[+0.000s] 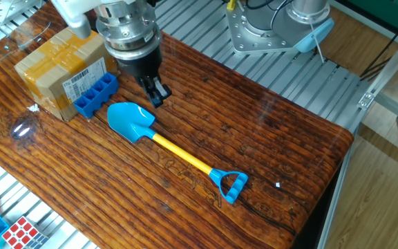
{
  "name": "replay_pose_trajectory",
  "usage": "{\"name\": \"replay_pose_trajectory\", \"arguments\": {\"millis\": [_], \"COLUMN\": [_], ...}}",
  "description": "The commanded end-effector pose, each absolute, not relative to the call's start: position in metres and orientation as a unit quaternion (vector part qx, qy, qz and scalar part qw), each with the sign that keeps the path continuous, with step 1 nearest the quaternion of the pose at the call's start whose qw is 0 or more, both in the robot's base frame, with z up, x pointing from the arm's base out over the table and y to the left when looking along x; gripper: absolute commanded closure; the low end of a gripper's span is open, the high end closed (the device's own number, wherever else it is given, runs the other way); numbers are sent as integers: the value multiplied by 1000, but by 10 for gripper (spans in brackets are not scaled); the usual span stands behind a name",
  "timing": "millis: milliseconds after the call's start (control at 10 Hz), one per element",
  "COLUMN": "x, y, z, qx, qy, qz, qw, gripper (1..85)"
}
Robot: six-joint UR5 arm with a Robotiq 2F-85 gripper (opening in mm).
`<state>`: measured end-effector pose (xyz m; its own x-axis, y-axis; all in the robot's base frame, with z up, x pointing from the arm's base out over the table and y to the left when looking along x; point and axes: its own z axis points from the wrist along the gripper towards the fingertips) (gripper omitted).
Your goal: Use a shovel to scoop up an object
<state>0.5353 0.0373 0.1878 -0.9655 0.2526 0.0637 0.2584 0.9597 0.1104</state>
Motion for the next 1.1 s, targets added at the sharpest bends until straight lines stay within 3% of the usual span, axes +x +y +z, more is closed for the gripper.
{"name": "replay_pose_trajectory", "arguments": {"millis": [0,200,500,700,900,1000], "x": [556,568,581,596,573,566], "y": [40,17,35,40,35,38], "z": [190,188,184,176,172,173], "qx": [-81,53,182,234,139,178], "qy": [-994,-998,-982,-968,-989,-983], "qz": [-66,-12,-11,-25,-25,-33], "qw": [-17,-44,-55,-84,-38,-28], "gripper": [847,847,847,847,847,847]}}
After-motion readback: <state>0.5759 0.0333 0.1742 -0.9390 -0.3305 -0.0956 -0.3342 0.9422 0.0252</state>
